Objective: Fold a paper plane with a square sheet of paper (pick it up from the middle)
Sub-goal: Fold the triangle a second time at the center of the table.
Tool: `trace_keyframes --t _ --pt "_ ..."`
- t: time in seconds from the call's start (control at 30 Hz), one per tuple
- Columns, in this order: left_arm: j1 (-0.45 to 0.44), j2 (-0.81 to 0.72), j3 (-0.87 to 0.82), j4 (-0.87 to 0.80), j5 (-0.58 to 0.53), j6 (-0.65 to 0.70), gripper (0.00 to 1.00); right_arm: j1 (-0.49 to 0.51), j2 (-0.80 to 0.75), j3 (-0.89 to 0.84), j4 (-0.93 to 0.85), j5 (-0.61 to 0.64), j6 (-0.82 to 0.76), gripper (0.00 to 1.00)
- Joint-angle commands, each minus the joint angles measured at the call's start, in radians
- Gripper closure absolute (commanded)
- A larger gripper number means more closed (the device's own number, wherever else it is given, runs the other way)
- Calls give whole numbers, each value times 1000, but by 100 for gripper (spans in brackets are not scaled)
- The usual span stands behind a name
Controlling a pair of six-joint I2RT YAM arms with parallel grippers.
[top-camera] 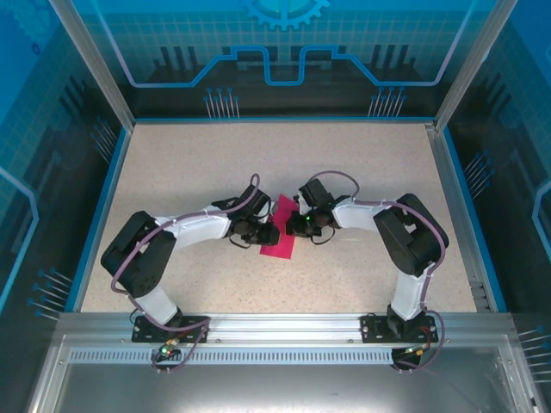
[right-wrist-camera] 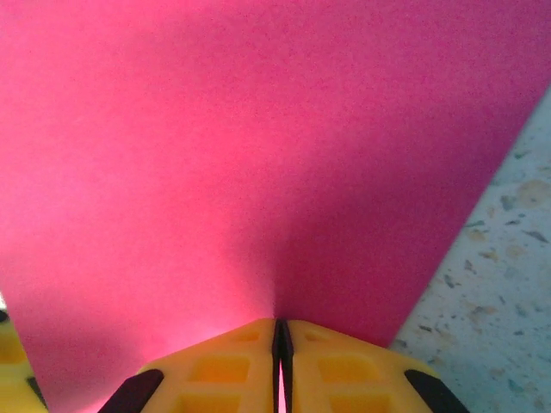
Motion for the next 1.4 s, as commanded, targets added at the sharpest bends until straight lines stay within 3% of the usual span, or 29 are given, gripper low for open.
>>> trace_keyframes --t 0.0,0.17,0.53,0.83,1.13,1.37 --pt "10 -53 -65 125 137 -80 72 4 27 25 -46 22 2 88" --pt "18 -112 -136 263 195 -142 68 5 32 33 -67 31 -2 88" --pt "25 -125 -170 367 220 -189 65 3 34 43 -84 25 -1 88" --pt "30 -45 -179 462 186 -198 82 -40 -29 26 -3 -97 23 87" --pt "31 -30 -186 441 153 -191 93 -75 -128 -28 -5 -110 -6 74" --pt "31 -40 -188 424 136 -189 100 -76 -135 -69 31 -227 -22 70"
